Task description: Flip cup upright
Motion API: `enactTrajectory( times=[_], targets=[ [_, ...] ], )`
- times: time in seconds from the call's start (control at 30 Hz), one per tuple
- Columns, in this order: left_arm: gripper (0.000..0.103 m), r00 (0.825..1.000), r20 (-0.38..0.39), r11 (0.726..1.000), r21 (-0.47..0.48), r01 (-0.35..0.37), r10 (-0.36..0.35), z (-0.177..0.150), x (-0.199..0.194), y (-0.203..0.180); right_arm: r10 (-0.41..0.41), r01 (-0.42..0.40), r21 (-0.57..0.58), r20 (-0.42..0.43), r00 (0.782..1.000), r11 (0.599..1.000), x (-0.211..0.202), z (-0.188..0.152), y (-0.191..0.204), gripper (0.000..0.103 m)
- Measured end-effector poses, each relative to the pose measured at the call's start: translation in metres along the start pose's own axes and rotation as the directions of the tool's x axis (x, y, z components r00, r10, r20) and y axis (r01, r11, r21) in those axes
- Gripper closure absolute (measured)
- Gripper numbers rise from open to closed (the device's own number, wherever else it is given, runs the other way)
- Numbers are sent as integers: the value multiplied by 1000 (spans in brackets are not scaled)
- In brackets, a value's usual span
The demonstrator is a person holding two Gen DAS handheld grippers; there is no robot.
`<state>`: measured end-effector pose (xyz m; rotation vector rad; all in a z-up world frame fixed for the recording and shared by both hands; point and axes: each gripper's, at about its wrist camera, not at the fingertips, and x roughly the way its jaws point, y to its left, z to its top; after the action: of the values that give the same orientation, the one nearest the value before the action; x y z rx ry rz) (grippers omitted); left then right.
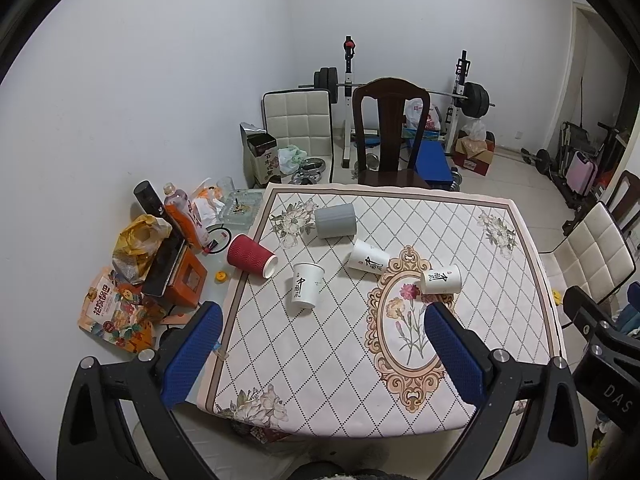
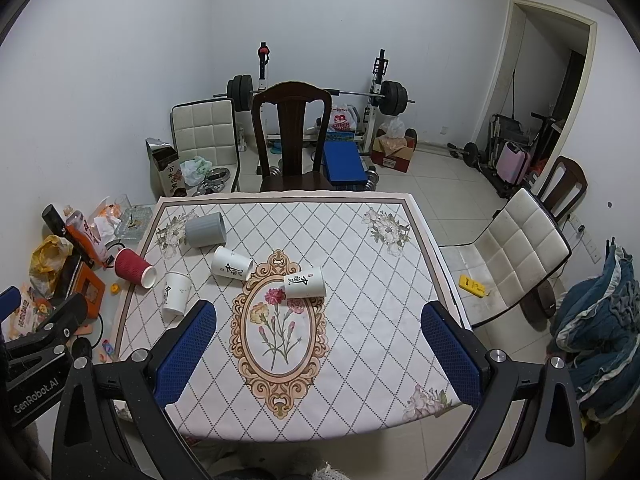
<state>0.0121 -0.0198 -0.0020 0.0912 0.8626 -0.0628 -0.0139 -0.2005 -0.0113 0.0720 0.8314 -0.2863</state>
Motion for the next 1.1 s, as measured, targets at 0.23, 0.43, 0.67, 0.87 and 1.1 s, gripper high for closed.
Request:
enactTrajectory(
  times=[0.23,0.43,0.67,0.87,1.1],
  targets=[
    [0,1000,1,1000,-1,-1,1,0,0,0,2,-2,1,1,1000,1000,0,0,0,0],
    [0,1000,2,1000,0,-2,2,0,0,0,2,-2,0,-1,1000,1000,0,1,2,0],
    [0,1000,0,1000,0,-2,2,1,1,1,6,-6,-2,-2,1000,1000,0,2,2,0],
    [0,1000,2,1000,-1,-1,1,0,0,1,5,-5,-6,-4,1000,1000,0,3,3,0],
    [0,1000,-2,1000,7,6,-6,1,4,4,0,0,9,-13,1000,1000,2,1,6,0]
  ],
)
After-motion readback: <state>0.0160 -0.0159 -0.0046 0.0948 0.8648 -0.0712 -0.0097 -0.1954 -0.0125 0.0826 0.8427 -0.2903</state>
